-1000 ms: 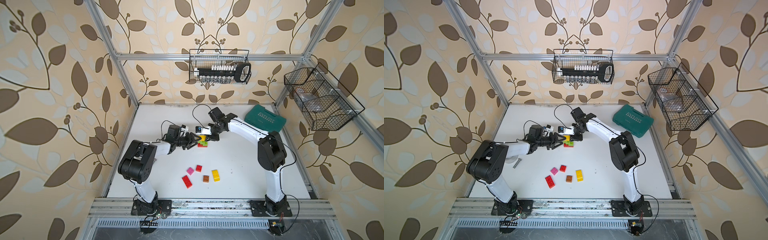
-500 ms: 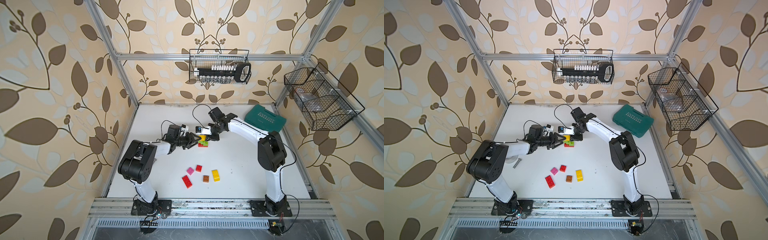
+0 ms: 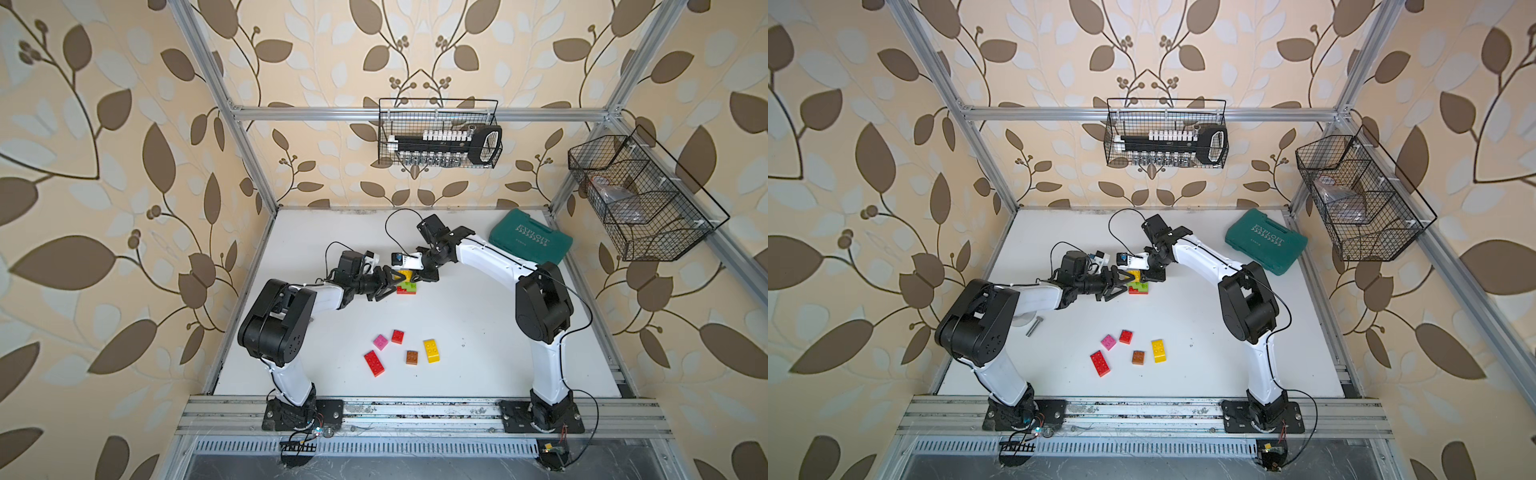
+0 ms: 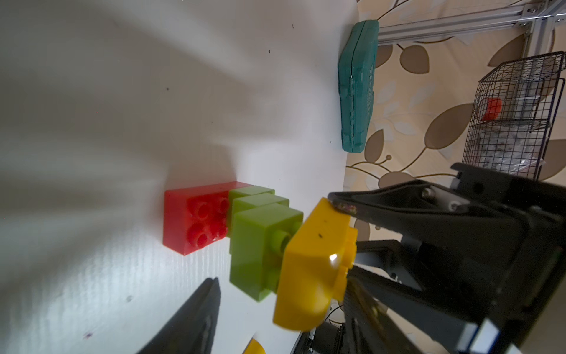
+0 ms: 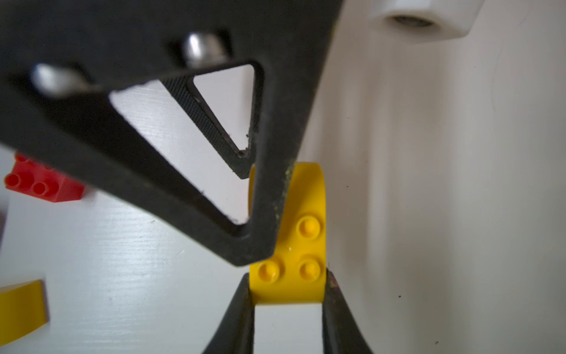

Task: Assemble the letter s with lego
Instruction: Assemble the lego brick with the lego brick.

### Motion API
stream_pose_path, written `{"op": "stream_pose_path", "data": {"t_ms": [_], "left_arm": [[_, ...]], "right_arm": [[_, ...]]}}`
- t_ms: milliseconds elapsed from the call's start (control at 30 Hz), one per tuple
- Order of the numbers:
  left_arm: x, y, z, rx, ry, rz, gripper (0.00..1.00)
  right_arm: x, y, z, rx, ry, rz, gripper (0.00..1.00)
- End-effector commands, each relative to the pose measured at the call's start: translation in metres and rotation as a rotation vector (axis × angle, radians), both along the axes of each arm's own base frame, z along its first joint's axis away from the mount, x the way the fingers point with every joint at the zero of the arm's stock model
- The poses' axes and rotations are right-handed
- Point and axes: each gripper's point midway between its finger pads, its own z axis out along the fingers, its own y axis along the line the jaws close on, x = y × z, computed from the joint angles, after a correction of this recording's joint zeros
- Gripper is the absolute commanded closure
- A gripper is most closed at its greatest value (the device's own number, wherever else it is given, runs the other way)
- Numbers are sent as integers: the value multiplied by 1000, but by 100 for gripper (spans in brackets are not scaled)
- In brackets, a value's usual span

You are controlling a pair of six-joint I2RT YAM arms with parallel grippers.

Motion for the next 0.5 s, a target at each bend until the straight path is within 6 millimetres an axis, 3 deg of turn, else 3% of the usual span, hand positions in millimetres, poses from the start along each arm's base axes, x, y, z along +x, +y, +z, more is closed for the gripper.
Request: {"op": "stream_pose_path", "data": {"t_ms": [0,467], "left_arm": [[2,0,13,-9,-52,18,33],[10,2,18,-52,-94,72,31]], "right_arm": [[-10,-11,3,-28,13,-1,85],[-10,-10,3,-15,20,-1,85]]}}
